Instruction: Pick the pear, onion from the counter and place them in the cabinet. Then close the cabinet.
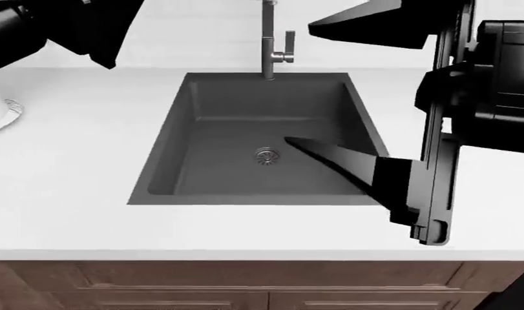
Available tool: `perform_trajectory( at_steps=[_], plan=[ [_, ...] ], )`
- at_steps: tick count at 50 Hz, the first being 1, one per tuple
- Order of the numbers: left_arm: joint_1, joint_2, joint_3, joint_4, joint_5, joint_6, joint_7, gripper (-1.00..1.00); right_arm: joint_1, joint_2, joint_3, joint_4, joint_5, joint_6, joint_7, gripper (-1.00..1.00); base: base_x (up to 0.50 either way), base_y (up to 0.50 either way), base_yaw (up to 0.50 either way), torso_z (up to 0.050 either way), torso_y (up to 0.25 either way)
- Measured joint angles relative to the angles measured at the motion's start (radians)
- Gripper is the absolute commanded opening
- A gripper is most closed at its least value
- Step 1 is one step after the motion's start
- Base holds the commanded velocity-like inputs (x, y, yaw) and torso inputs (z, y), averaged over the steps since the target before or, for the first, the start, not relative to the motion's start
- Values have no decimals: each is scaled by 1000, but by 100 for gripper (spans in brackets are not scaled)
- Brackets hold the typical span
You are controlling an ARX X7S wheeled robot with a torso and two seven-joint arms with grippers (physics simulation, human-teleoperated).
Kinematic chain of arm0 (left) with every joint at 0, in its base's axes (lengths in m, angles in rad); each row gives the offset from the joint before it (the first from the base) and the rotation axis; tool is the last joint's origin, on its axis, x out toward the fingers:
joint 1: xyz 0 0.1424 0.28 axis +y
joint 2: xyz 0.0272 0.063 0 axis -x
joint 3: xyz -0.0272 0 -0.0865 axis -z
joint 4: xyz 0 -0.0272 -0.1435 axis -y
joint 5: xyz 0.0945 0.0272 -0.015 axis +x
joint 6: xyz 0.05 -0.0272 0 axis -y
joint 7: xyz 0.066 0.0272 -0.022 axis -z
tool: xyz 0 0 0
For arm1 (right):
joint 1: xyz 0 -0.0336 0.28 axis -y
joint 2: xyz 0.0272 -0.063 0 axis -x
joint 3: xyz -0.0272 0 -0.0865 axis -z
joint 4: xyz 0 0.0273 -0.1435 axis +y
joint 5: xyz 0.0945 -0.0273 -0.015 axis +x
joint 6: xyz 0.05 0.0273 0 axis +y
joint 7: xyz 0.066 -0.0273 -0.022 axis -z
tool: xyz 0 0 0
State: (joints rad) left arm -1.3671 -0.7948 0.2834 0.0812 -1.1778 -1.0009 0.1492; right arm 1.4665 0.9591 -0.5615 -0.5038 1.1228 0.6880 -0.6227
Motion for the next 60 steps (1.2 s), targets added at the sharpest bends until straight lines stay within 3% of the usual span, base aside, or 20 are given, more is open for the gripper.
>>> perform_trajectory(
  at_steps=[24,37,60],
  plan=[
    [-20,10,9,-3,0,-4,-10,100,11,-3,-10,-5,29,-2,-84,100,203,491,0,0,0],
    [-13,4,14,10,-6,-6,3,100,9,-3,-6,10,62,11,-76,100,63,2,500,0,0],
    [-23,3,20,12,-15,-10,11,100,47,-20,-10,50,101,42,-108,100,138,89,25,0,0]
  ],
)
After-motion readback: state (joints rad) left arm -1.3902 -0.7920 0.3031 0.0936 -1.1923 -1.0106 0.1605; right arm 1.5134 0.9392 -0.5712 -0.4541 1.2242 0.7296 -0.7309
